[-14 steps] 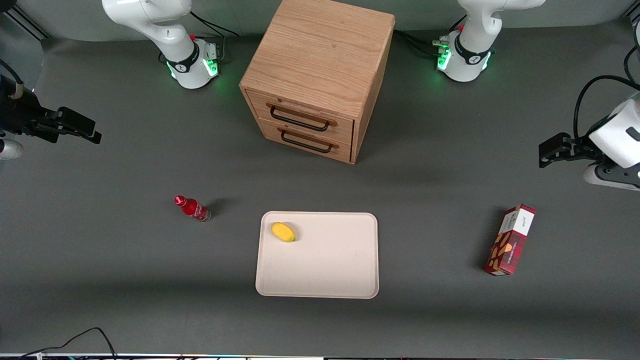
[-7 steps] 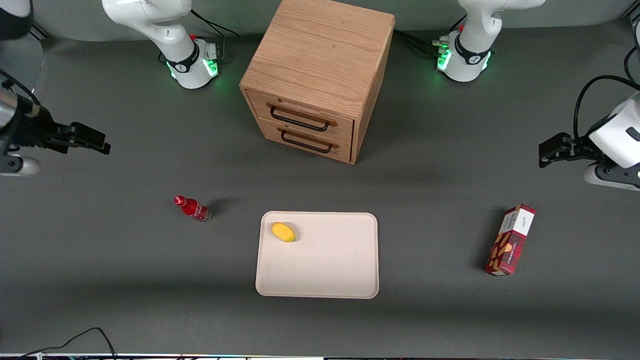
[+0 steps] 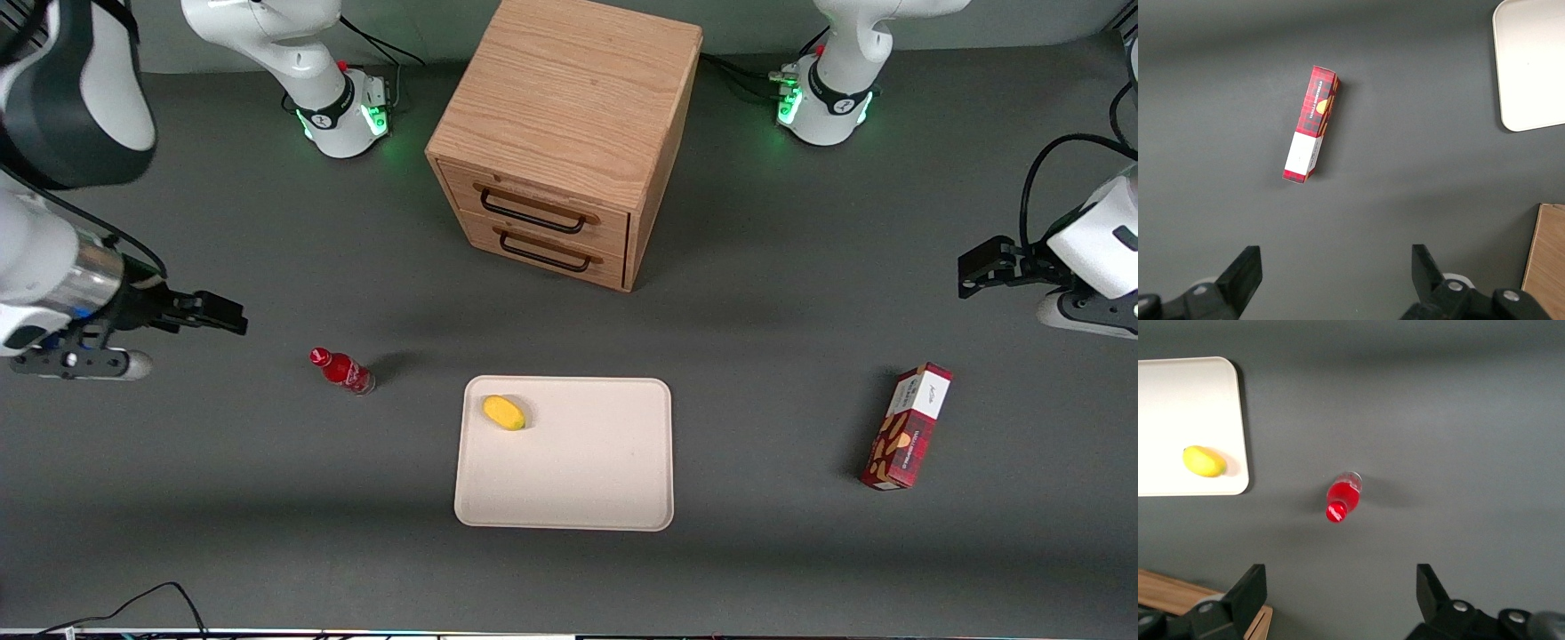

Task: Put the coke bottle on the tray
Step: 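Move the open right gripper down over the red Coca-Cola bottle, then close the right gripper around the bottle's cap end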

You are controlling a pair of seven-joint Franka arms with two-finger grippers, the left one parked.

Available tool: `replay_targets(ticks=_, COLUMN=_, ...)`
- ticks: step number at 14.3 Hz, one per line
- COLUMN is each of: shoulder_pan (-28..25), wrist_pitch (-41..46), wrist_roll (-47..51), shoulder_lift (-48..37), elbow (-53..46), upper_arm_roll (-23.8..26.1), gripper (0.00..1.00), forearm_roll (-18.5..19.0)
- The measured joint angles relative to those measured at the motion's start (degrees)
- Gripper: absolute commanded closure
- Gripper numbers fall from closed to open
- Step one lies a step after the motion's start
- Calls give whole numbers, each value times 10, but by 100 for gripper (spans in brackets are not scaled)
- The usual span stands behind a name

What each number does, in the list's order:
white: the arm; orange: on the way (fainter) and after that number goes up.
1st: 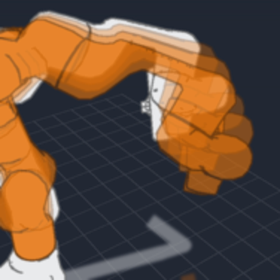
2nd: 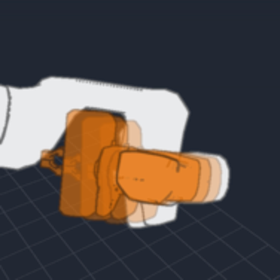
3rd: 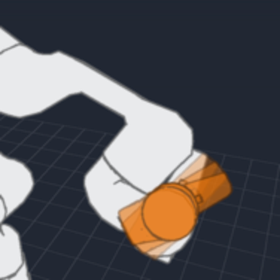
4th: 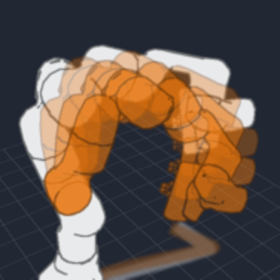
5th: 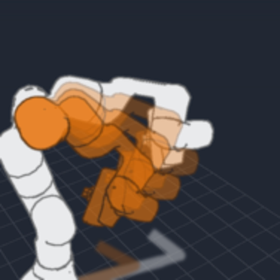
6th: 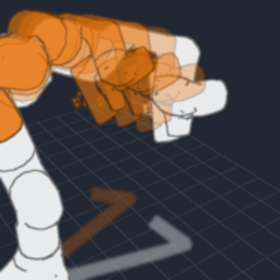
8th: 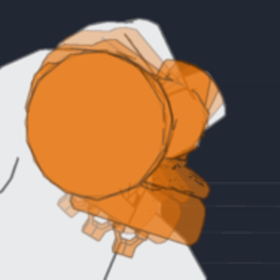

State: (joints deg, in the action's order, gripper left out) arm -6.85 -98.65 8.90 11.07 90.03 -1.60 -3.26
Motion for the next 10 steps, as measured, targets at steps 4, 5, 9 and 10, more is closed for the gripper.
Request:
replay_targets(ticks=4, shoulder_pan=0, wrist_pitch=-113, wrist_roll=0, shoulder_lift=-9, elbow=108, upper_arm_roll=17, gripper=1, forearm_roll=0)
replay_targets(ticks=5, shoulder_pan=0, wrist_pitch=-141, wrist_roll=0, shoulder_lift=-11, elbow=133, upper_arm_roll=19, gripper=1, forearm_roll=0)
replay_targets(ticks=9, shoulder_pan=0, wrist_pitch=-259, wrist_roll=0, shoulder_lift=-13, elbow=231, upper_arm_roll=30, gripper=5, forearm_roll=0)
replay_targets(ticks=10, shoulder_pan=0, wrist_pitch=-280, wrist_roll=0, shoulder_lift=-12, elbow=250, upper_arm_roll=31, gripper=5, forearm_roll=0)
